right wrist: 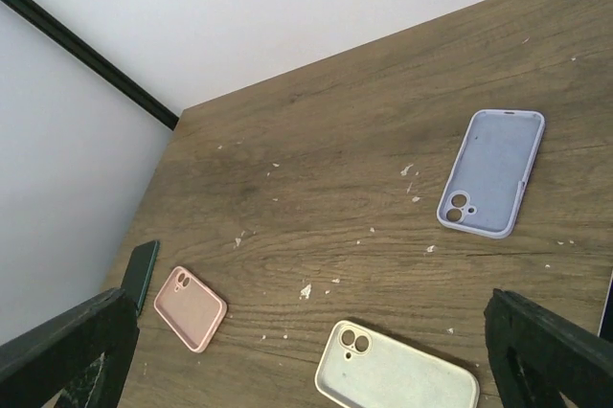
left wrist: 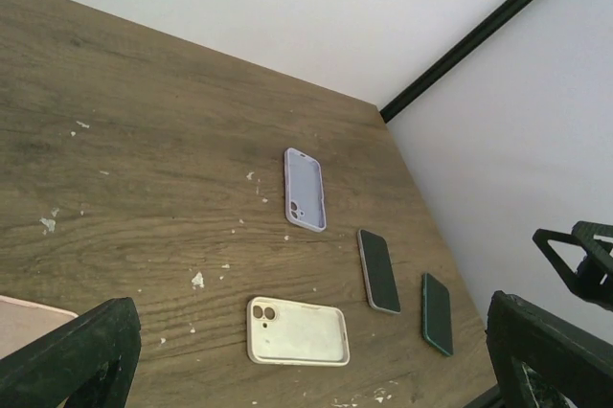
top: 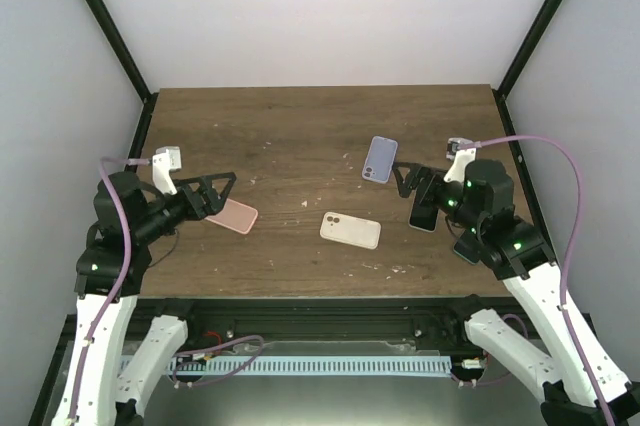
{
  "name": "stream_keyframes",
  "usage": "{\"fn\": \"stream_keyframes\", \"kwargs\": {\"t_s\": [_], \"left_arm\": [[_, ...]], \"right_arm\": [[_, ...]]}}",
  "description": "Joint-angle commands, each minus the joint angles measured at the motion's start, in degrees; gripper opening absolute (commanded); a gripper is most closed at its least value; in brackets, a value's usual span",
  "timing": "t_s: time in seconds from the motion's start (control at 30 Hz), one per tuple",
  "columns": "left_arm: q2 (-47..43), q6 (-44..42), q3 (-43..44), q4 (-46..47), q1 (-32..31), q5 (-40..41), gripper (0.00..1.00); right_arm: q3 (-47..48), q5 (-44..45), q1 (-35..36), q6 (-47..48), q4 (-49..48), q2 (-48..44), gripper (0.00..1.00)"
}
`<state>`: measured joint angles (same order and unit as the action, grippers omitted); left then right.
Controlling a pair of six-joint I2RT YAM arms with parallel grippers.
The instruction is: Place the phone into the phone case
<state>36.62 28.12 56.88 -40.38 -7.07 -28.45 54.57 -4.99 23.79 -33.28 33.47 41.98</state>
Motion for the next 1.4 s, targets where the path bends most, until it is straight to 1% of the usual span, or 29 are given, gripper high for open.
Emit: {"fn": "stream_keyframes", "kwargs": {"t_s": [0.0,0.2,0.4,0.6,0.77,0.87,0.97,1.07,1.17,1.3,1.37], "left_arm": [[-0.18,-0.19,-0.54,-0.41,0.41,0.8,1.0],[-1.13,-0.52,-1.53,0.21,0.4,2.24,1.0],[0.29,-0.67,-2.66,-0.16,0.4,2.82,1.0],[2.59,1.68,-5.38,1.22,0.4,4.55,1.0],[5.06,0.93,-6.66,1.27,0.42,6.42,1.0],[6.07,0.38,-7.55,1.74,0.39,7.51,1.0],[6.61,0.15,-8.65,2.95,0.43,7.23,1.0],[6.34,-0.38,-10.06,4.85,0.4,6.53,1.0],[6.48,0.49,-11.35,6.63,0.45,6.04,1.0],[7.7,2.07,-12.54,8.66,0.39,3.1,0.99],[8.73,2.01,-12.44,8.23,0.41,2.7,0.98]], "right_arm": [[0.28,1.39,-0.48,-0.23,0.45,-1.0,1.0],[0.07,1.14,-0.5,-0.38,0.44,-0.65,1.0],[-0.84,5.23,-0.49,-1.25,0.64,1.45,1.0],[-2.28,9.47,-0.5,-1.2,0.45,9.26,1.0],[-2.84,18.2,-0.86,-0.54,0.95,18.04,0.99],[-2.79,21.49,-2.28,0.06,1.31,22.59,0.92],[-3.07,20.76,-5.61,0.89,1.45,25.93,0.87],[-3.69,16.54,-10.17,2.11,0.73,28.68,0.8],[-3.81,13.58,-13.25,2.6,0.02,30.76,0.79],[-3.49,12.64,-15.46,2.46,-0.12,34.63,0.79],[-3.8,12.1,-16.56,2.17,-0.52,36.23,0.79]]}}
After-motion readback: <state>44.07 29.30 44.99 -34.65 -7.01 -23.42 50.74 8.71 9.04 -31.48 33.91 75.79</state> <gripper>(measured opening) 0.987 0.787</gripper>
